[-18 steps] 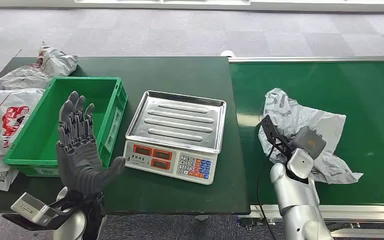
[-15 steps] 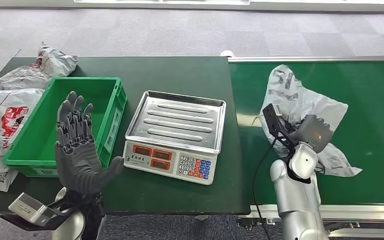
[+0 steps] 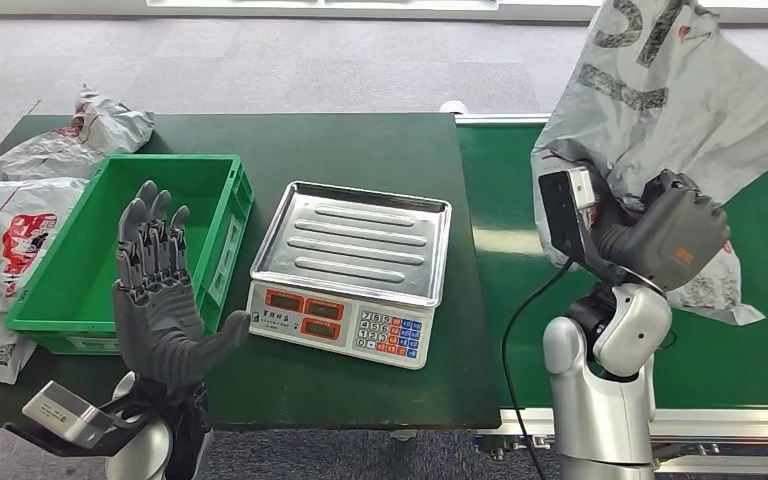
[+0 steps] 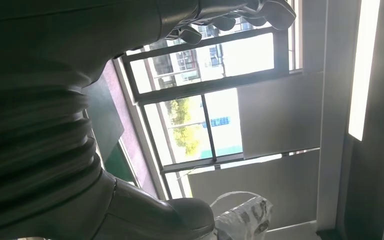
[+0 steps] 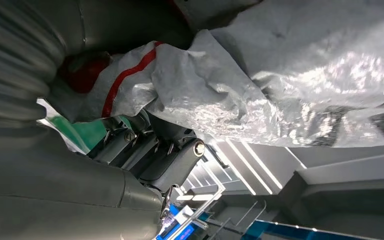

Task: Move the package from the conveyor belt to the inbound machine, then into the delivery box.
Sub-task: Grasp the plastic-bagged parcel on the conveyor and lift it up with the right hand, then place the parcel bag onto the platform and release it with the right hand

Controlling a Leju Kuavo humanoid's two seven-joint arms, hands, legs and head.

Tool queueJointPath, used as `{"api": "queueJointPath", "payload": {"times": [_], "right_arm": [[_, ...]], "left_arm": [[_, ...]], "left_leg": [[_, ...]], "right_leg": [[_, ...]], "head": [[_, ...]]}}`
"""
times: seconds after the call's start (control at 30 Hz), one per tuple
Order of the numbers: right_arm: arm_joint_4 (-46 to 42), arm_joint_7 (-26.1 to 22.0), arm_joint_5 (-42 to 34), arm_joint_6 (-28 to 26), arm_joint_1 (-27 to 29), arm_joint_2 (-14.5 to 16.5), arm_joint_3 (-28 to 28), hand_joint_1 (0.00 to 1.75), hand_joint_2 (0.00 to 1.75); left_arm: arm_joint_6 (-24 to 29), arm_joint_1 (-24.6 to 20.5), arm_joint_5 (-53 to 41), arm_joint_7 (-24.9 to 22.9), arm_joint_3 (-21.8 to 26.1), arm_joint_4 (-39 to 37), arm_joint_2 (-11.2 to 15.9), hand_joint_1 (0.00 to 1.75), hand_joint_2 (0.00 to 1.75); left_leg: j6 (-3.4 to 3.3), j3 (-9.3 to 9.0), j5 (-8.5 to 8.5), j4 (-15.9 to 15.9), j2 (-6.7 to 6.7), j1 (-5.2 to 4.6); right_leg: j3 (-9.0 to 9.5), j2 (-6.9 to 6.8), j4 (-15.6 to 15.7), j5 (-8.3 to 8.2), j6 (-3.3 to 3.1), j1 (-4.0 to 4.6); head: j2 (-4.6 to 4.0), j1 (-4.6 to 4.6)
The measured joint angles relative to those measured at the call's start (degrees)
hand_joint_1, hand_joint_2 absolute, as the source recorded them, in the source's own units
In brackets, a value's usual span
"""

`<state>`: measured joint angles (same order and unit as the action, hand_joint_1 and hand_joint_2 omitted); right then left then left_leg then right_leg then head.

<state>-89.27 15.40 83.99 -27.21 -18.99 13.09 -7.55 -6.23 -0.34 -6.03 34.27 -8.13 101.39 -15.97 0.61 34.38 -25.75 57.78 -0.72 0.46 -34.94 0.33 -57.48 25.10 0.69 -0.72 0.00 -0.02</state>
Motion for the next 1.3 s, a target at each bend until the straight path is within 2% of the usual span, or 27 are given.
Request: {"api": "queueJointPath", "payload": {"times": [0.4,0.53,0.6,0.67,0.8,0.93,1.1,1.3], "right_arm": [[-2.51,-0.29,-0.32,-0.26,0.23,0.25,1.05,1.75,1.75],[-2.24,-3.49,-2.56,0.84,-0.15,0.28,2.48,1.75,1.75],[-0.03,-8.70,-6.00,5.50,-2.18,0.51,5.38,1.75,1.75],[5.48,-12.85,-7.51,10.24,-6.10,1.50,10.64,1.75,1.75],[20.68,-11.33,-8.35,10.64,-14.69,4.93,23.09,1.75,1.75],[30.77,-10.10,-11.67,10.19,-18.99,6.88,32.61,1.75,1.75],[37.02,-10.99,-13.53,10.21,-21.16,7.50,38.67,1.75,1.75],[40.37,-13.07,-15.34,10.85,-22.24,7.95,42.44,1.75,1.75]], "left_arm": [[0.00,-0.07,0.04,0.00,0.00,-0.21,-0.01,0.00,1.75],[0.01,-0.18,0.21,0.35,-0.08,-0.51,0.02,0.00,1.75],[-0.03,-0.68,0.72,1.31,-0.28,-0.95,0.03,0.00,1.75],[-0.47,-1.82,1.67,2.43,-0.66,-1.70,0.05,0.00,1.75],[-1.29,-4.19,3.43,3.69,-2.01,-3.26,0.12,0.00,1.75],[-1.27,-4.89,4.17,4.05,-2.85,-4.00,0.49,0.00,1.75],[-1.20,-5.07,4.28,4.07,-3.17,-4.31,1.21,0.00,1.75],[-1.10,-5.51,4.28,4.20,-3.32,-5.26,1.78,0.00,1.75]], "left_leg": [[0.00,0.00,0.00,0.00,0.00,0.00],[0.00,0.09,0.00,-0.02,0.00,0.00],[0.02,0.30,-0.02,-0.05,0.19,0.00],[0.08,0.33,-0.02,-0.07,0.48,0.01],[0.28,0.03,0.21,-0.07,0.46,0.11],[0.35,0.07,0.26,-0.07,0.30,0.19],[0.34,0.13,0.23,-0.07,0.29,0.18],[0.33,0.16,0.21,-0.07,0.30,0.16]], "right_leg": [[-0.01,0.01,0.00,0.00,0.00,0.01],[0.01,0.00,-0.03,0.00,0.00,0.01],[-0.02,0.12,-0.06,-0.04,-0.06,0.01],[-0.09,0.37,-0.07,-0.09,-0.14,0.05],[-0.26,0.43,-0.10,-0.21,-0.30,0.19],[-0.25,0.31,-0.14,-0.20,-0.34,0.26],[-0.30,0.32,-0.13,-0.18,-0.35,0.22],[-0.33,0.32,-0.12,-0.18,-0.35,0.22]], "head": [[0.00,0.00],[0.00,0.02],[0.00,0.02],[0.00,-0.01],[0.00,-0.02],[0.00,-0.01],[0.00,-0.01],[0.00,0.00]]}}
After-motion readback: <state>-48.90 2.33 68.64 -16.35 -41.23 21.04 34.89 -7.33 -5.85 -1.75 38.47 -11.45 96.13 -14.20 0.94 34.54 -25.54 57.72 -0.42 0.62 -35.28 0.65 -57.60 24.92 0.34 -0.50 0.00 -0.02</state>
